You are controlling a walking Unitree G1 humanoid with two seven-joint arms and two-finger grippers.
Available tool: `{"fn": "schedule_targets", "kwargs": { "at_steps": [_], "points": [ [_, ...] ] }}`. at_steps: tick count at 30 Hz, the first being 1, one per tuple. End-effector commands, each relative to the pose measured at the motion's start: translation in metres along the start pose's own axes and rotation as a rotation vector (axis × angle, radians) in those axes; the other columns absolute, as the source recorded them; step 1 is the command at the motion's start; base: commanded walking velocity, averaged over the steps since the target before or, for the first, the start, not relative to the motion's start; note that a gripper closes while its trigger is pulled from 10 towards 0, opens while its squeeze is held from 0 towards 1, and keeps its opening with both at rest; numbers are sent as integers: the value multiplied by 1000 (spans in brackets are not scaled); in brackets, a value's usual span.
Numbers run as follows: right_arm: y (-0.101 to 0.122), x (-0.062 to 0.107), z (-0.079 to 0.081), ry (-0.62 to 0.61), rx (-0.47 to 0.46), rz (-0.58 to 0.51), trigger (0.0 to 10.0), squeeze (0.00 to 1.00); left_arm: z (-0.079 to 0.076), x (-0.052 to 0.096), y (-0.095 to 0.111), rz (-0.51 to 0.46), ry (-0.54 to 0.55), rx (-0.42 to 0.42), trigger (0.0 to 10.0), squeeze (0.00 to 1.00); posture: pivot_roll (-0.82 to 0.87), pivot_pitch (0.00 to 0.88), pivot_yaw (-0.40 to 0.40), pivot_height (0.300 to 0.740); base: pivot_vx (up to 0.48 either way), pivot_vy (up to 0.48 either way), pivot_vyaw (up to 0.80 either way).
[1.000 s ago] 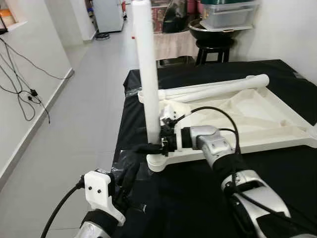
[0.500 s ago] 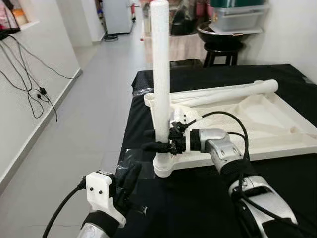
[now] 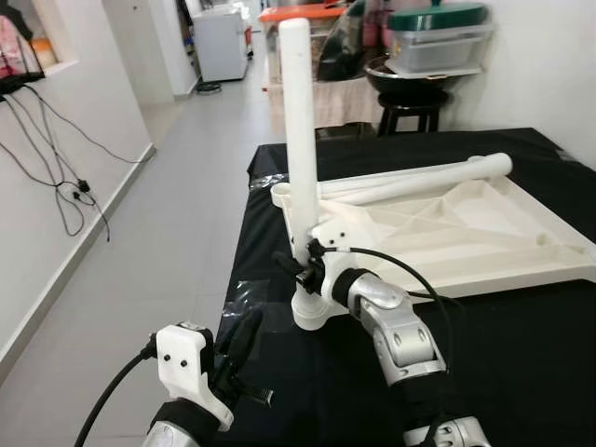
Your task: Building children table
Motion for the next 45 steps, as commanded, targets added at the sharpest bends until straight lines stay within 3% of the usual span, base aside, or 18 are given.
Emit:
{"fn": "schedule_targets", "kwargs": {
  "at_steps": [1,3,4,8,9,10,11,14,19,24,25,26,37,40,41,42,43,45],
  "points": [
    [-22,0,-6,6,-37,105,10000,1000,2,0,2,0,10,-17,10000,0,-10,52,40,740,0,0,0],
    [-17,-1,-3,43,-45,95,10000,1000,2,0,2,0,10,-16,10000,0,-9,52,39,740,0,0,0],
    [3,-4,9,167,-44,43,10000,1000,2,0,2,0,7,-14,10000,0,-11,45,41,740,0,0,0],
    [21,0,25,320,-6,-4,10000,1000,1,-1,2,1,4,-11,10000,0,-12,44,42,740,0,0,0],
    [25,3,29,381,20,-11,10000,937,1,-1,2,0,3,-10,10000,0,-12,44,42,740,0,0,0],
    [27,4,32,447,42,-7,10000,655,1,-2,2,0,2,-9,10000,0,-3,39,41,740,0,0,0],
    [31,4,32,509,55,-4,10000,0,1,-2,2,0,1,-10,10000,0,6,37,39,740,0,0,0],
    [33,3,32,544,60,-3,10000,0,1,-2,2,0,1,-10,10000,0,6,37,39,740,0,0,0],
    [35,2,41,736,35,50,10000,0,1,-1,1,2,5,-18,10000,0,21,33,37,740,0,0,0],
    [35,0,41,752,17,65,9843,0,1,0,1,3,5,-20,10000,0,22,30,38,740,0,0,0],
    [34,-2,39,748,9,75,2235,0,1,0,1,3,6,-21,10000,0,24,30,37,740,0,0,0],
    [32,-3,37,745,1,84,0,0,1,0,0,4,6,-21,10000,0,26,29,36,740,0,0,0],
    [13,7,13,652,-8,73,0,0,-1,-1,-2,7,1,-16,10000,0,10,28,39,740,0,0,0],
    [-8,0,4,418,33,100,0,0,-1,1,-3,10,0,-13,10000,0,10,25,16,740,0,0,0],
    [-8,0,4,418,33,100,0,0,-1,1,-3,10,0,-13,10000,0,10,25,16,740,0,0,0],
    [-13,-10,-9,142,8,78,0,0,0,1,-3,10,2,-15,10000,0,-2,28,15,740,0,0,0],
    [-13,-10,-9,142,8,78,0,0,0,1,-3,10,2,-15,10000,0,-2,28,15,740,0,0,0],
    [-33,5,24,44,-63,95,0,0,2,1,-1,9,5,-18,10000,0,0,36,25,740,0,0,0]
  ]
}}
Point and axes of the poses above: a point about 5 cm out from each wrist's last joint towards the gripper, its own x axis pointing back from the gripper into the wrist, its own y axis along the axis of the wrist's last joint, z = x × y, the point moved 6 cm from there along -x, pointing out of the wrist towards the gripper, and after that the axes turned 10 degrees about -x, right-handed, at the moved point
